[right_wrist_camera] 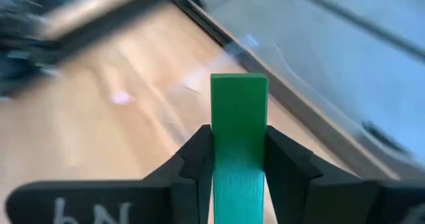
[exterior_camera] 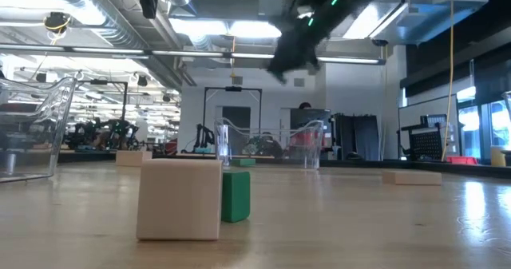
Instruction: Sort & place blocks by color
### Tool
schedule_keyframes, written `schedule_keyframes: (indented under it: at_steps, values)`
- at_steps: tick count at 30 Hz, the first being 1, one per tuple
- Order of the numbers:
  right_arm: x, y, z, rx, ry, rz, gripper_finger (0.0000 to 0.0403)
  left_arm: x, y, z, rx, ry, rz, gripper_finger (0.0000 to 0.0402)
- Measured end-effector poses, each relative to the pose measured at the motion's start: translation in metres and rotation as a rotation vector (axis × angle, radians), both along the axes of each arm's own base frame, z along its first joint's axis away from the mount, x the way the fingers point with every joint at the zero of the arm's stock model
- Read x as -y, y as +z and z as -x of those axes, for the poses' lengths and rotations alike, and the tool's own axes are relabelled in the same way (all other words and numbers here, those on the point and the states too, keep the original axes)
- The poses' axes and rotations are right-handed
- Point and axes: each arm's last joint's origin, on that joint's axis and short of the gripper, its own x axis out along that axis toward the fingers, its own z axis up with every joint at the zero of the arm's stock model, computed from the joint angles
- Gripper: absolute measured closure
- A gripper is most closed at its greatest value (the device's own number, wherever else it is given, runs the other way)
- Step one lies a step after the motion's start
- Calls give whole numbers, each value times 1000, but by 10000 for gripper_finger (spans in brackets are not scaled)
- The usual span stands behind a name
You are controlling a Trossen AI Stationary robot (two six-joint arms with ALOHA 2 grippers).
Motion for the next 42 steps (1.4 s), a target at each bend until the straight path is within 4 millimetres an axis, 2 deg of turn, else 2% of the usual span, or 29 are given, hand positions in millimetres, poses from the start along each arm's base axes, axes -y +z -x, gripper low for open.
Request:
schedule_keyframes:
  at_steps: [3,6,10,13,24,31,35,38,42]
  values:
    - [25,-27,-13,-98,-77,-88,299,0,0,0,2,0,3,402]
    - [40,-62,-22,-152,-175,-198,299,0,0,0,3,0,4,402]
    - [49,-100,-31,-186,-275,-308,299,0,1,0,7,0,4,402]
    - [52,-113,-36,-185,-290,-331,299,0,1,0,7,0,4,401]
    - [58,-117,-33,-160,-361,-380,296,0,0,0,7,0,6,401]
    - [59,-117,-33,-152,-371,-385,157,0,1,0,7,0,7,401]
    - [59,-116,-33,-141,-384,-396,110,0,1,0,7,0,7,401]
    - [57,-105,-31,-130,-341,-361,103,0,1,0,7,0,7,401]
    - [47,-70,-22,-149,-190,-257,109,0,1,1,7,0,7,401]
